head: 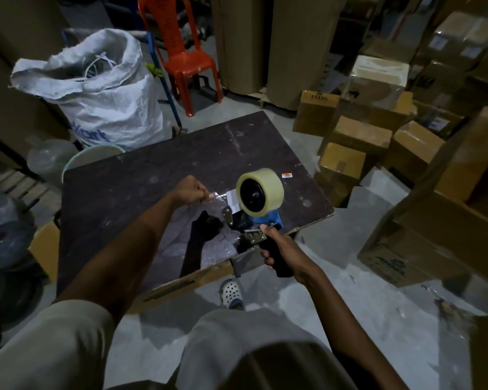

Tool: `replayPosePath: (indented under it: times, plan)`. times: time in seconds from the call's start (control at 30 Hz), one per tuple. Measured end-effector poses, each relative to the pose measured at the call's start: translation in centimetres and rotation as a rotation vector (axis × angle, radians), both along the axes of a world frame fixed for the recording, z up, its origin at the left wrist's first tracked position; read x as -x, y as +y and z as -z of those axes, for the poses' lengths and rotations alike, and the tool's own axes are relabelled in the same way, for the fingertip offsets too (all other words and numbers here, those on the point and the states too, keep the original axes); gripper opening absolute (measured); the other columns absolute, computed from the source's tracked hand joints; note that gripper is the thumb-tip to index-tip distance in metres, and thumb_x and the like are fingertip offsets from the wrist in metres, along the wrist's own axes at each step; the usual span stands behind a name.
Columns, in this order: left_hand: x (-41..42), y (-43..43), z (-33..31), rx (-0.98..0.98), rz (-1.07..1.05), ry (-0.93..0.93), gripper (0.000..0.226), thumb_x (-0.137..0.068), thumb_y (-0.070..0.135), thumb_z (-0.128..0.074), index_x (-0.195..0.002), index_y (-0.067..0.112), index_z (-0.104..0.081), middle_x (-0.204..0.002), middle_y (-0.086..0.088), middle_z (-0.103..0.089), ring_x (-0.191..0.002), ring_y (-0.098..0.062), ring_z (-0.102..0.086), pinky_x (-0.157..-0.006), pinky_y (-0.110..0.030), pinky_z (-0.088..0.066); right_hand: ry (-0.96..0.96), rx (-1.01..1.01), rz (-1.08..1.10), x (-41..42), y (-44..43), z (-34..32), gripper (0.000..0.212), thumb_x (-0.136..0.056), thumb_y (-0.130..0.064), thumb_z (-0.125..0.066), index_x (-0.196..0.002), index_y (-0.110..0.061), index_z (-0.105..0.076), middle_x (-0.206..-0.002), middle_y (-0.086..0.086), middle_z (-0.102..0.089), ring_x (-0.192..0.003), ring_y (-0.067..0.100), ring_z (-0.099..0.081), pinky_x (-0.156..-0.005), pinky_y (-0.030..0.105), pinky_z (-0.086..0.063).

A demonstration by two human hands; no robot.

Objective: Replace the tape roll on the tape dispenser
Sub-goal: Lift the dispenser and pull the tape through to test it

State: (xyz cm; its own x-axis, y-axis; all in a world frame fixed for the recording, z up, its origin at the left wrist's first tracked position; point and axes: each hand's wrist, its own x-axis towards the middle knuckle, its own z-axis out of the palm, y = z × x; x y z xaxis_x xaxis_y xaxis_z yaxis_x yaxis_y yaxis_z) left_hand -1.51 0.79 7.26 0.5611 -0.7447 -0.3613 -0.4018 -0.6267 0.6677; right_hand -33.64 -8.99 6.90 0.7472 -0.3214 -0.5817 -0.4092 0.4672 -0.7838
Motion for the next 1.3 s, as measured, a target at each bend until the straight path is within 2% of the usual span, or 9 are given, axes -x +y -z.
replayPosePath:
  times: [0.07,0.17,0.27,0.43,0.53,0.67,1.03,1.13,1.3]
  plan:
    - [-1.1,0.4,-0.3,0.007,-0.019,-0.029,0.017,-0.081,0.017,-0.082,-0.075,0.001,-0.080,-0.053,0.006,-0.069,-0.044,0.005,-0.052,-0.054,-0.016,-0.044,0.003,0.003,-0.009,0.5,0.1,0.2,0.047,-0.092,-0.058,-0.065,-0.088,-0.014,-0.051,-0.067,0.007,-0.049,-0.051,0.018,-0.043,-0.052,0.032,-0.038]
    - [-1.8,0.5,-0.9,0.019,-0.017,-0.054,0.016,-0.083,0.016,-0.081,-0.075,0.002,-0.079,-0.044,0.013,-0.062,-0.036,0.006,-0.047,-0.043,-0.008,-0.037,0.001,-0.004,0.009,0.7,0.6,0.4,0.046,-0.090,-0.057,-0.066,-0.092,-0.014,-0.051,-0.066,0.007,-0.049,-0.051,0.019,-0.042,-0.052,0.032,-0.037]
    - [-1.7,0.2,-1.1,-0.018,0.056,-0.125,0.020,-0.083,0.023,-0.081,-0.071,0.008,-0.078,-0.041,0.019,-0.058,-0.041,0.012,-0.047,-0.052,-0.009,-0.038,0.012,0.056,0.019,0.6,0.9,0.5,0.040,-0.094,-0.051,-0.066,-0.095,-0.013,-0.052,-0.067,0.009,-0.048,-0.050,0.019,-0.042,-0.051,0.031,-0.035]
    - [-1.9,0.1,0.7,-0.115,0.002,-0.194,0.021,-0.074,0.039,-0.086,-0.081,0.020,-0.083,-0.074,0.008,-0.077,-0.075,0.004,-0.066,-0.077,-0.023,-0.052,0.018,0.062,0.041,0.6,1.5,1.9,0.042,-0.092,-0.055,-0.067,-0.087,-0.016,-0.052,-0.067,0.009,-0.049,-0.050,0.019,-0.042,-0.053,0.032,-0.034]
    - [-1.2,-0.2,1.3,-0.151,-0.043,-0.199,0.024,-0.071,0.044,-0.088,-0.079,0.022,-0.083,-0.077,0.012,-0.077,-0.083,-0.001,-0.069,-0.081,-0.026,-0.055,0.043,0.087,0.037,0.4,2.0,3.2,0.050,-0.084,-0.063,-0.069,-0.083,-0.016,-0.054,-0.066,0.010,-0.051,-0.050,0.019,-0.045,-0.053,0.032,-0.035]
    - [-0.5,-0.7,2.6,-0.191,-0.104,-0.222,0.028,-0.069,0.049,-0.087,-0.081,0.025,-0.082,-0.079,0.014,-0.077,-0.088,-0.003,-0.069,-0.081,-0.027,-0.054,0.078,0.112,0.057,0.2,2.6,4.8,0.042,-0.094,-0.055,-0.066,-0.074,-0.019,-0.056,-0.064,0.009,-0.052,-0.050,0.019,-0.045,-0.052,0.031,-0.036]
    - [0.2,-2.1,8.8,-0.189,-0.139,-0.289,0.026,-0.082,0.042,-0.078,-0.087,0.017,-0.081,-0.085,-0.007,-0.076,-0.086,-0.024,-0.072,-0.070,-0.029,-0.054,0.238,0.186,0.067,-1.3,2.3,9.2,0.039,-0.092,-0.056,-0.069,-0.069,-0.024,-0.064,-0.061,0.002,-0.053,-0.055,0.016,-0.046,-0.051,0.031,-0.036]
    - [0.3,-2.8,10.3,-0.154,-0.122,-0.256,0.017,-0.086,0.033,-0.077,-0.088,0.017,-0.082,-0.082,-0.006,-0.077,-0.079,-0.020,-0.072,-0.064,-0.025,-0.049,0.282,0.214,0.041,-1.9,2.2,10.0,0.047,-0.082,-0.068,-0.068,-0.062,-0.026,-0.062,-0.058,0.000,-0.053,-0.053,0.016,-0.047,-0.054,0.033,-0.037]
    - [0.5,-3.0,12.8,-0.132,-0.149,-0.233,0.006,-0.084,0.027,-0.080,-0.085,0.021,-0.082,-0.083,0.006,-0.078,-0.065,-0.002,-0.061,-0.064,-0.019,-0.046,0.339,0.201,0.030,-2.2,1.6,10.0,0.047,-0.090,-0.059,-0.070,-0.068,-0.019,-0.057,-0.057,-0.005,-0.052,-0.051,0.010,-0.046,-0.051,0.024,-0.038]
